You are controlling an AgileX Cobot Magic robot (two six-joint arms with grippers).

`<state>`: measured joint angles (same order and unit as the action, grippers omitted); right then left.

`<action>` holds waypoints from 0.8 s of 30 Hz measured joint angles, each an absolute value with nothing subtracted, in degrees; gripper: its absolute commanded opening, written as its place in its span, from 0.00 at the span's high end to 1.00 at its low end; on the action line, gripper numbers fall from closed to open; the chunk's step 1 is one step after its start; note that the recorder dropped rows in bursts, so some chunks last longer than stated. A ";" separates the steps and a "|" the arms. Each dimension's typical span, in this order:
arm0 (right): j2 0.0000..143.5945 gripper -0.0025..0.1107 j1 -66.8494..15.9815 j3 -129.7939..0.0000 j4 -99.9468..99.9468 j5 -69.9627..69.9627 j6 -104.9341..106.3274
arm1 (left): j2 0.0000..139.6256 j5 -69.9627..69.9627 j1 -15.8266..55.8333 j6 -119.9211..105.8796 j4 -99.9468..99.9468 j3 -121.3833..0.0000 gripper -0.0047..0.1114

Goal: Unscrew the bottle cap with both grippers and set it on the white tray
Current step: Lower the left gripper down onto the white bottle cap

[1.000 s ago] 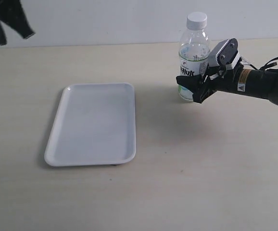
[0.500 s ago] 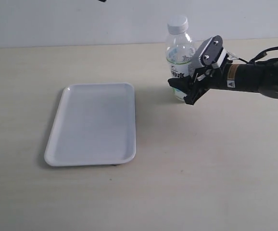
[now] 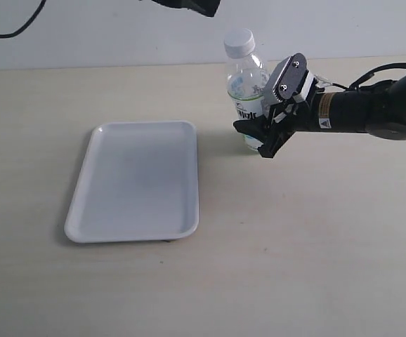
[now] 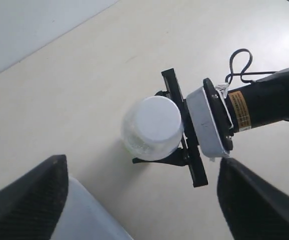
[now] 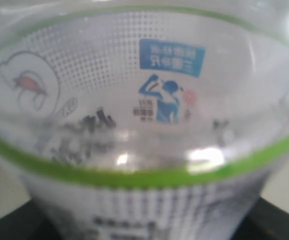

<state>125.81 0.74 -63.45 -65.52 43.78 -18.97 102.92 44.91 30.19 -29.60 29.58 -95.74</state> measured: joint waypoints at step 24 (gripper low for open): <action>125.81 0.98 0.74 -63.45 -65.96 43.78 -18.97 | 124.21 66.60 35.90 -18.19 14.40 -128.82 0.29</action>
